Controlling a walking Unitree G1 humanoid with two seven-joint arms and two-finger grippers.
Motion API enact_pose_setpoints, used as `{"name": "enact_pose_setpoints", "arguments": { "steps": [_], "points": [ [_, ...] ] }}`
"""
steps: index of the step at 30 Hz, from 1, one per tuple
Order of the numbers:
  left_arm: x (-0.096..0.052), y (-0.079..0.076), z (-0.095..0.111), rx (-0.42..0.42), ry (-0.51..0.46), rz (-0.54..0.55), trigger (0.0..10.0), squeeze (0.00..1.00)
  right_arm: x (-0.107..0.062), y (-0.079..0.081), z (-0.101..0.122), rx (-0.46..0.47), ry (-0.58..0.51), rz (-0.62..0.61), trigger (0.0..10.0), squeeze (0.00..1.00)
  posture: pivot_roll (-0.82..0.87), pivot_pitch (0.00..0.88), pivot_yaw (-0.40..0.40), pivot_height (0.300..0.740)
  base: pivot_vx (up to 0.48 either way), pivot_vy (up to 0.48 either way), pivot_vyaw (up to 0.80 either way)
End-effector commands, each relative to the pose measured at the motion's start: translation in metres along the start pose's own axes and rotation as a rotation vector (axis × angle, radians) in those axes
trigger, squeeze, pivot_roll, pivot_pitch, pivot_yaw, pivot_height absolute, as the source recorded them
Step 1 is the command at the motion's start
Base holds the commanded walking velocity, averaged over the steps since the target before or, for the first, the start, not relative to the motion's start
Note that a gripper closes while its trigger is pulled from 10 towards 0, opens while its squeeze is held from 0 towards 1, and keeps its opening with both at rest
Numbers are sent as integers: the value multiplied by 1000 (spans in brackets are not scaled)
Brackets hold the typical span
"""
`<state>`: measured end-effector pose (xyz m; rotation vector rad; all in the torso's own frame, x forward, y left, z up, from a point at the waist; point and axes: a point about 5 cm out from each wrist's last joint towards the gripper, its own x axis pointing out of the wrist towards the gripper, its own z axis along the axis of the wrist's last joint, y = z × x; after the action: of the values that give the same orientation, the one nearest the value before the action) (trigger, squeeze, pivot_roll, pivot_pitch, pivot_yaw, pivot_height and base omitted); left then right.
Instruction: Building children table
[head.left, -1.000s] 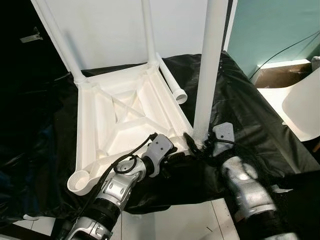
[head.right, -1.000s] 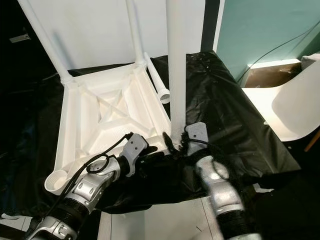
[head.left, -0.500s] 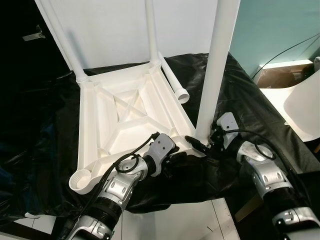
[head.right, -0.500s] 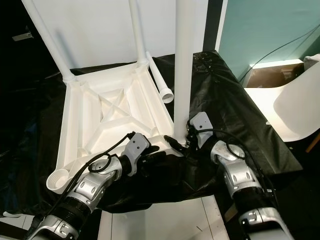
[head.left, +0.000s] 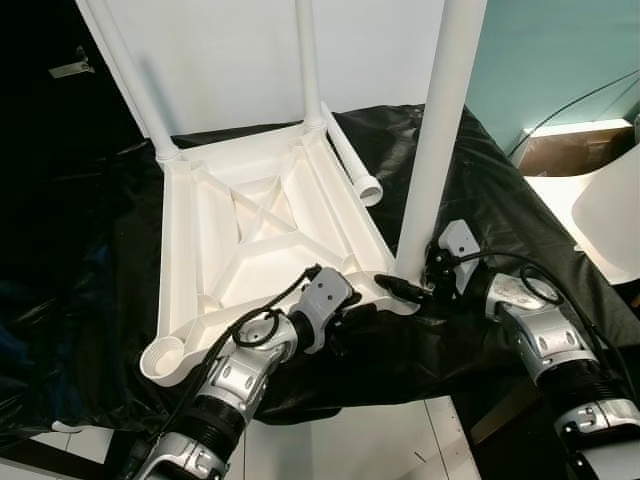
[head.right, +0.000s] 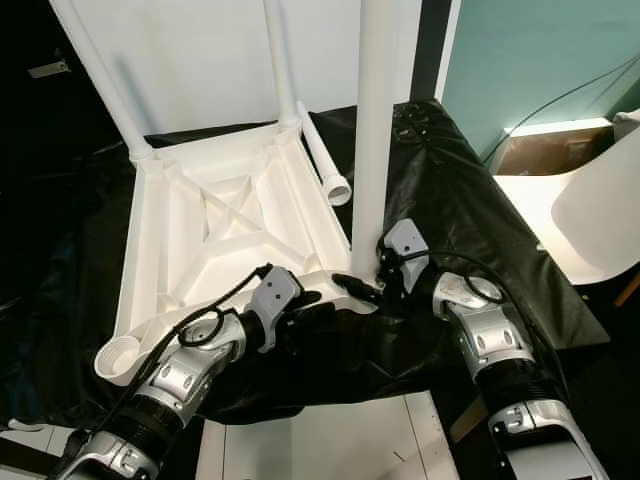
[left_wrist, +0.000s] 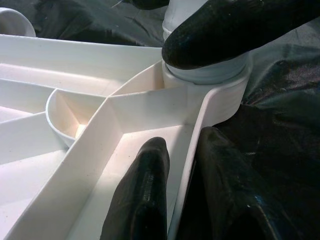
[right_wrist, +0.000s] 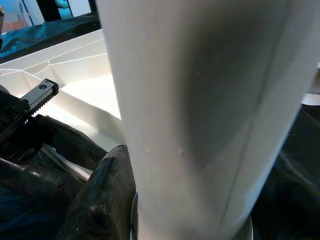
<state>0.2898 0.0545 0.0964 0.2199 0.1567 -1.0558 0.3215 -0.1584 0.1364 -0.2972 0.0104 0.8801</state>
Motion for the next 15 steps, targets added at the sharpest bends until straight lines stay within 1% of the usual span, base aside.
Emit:
{"name": "enact_pose_setpoints", "arguments": {
  "steps": [1,2,3,4,6,7,9,10,12,15],
  "points": [
    [-9,-7,-28,-48,107,-55,10000,0,-10,-13,-10,85,7,-192,0,0,-101,0,61,740,0,0,0],
    [-9,-7,-28,-47,107,-55,10000,0,-9,-9,-14,90,3,-259,0,0,-99,0,59,740,0,0,0],
    [-9,-6,-28,-46,107,-55,10000,0,-8,-6,-16,91,0,-299,0,0,-100,0,59,740,0,0,0],
    [-9,-6,-28,-46,107,-55,10000,0,-8,-6,-16,91,0,-299,0,0,-100,0,59,740,0,0,0],
    [-9,-6,-28,-44,108,-56,10000,0,-8,8,-21,115,-14,-424,0,0,-100,0,59,740,0,0,0],
    [-9,-6,-28,-43,108,-55,10000,0,-8,18,-22,127,-35,-487,0,0,-96,0,58,740,0,0,0],
    [-9,-6,-28,-42,108,-55,10000,0,-7,28,-21,134,-62,-557,0,0,-94,0,58,740,0,0,0],
    [-9,-6,-28,-42,108,-55,10000,0,-7,28,-21,134,-62,-557,0,0,-94,0,58,740,0,0,0],
    [-9,-6,-28,-42,109,-55,10000,0,-5,36,-21,127,-72,-616,0,0,-90,0,61,740,0,0,0],
    [-9,-6,-28,-40,110,-56,10000,0,-6,39,-23,124,-59,-700,0,0,-79,0,55,740,0,0,0]
  ]
}}
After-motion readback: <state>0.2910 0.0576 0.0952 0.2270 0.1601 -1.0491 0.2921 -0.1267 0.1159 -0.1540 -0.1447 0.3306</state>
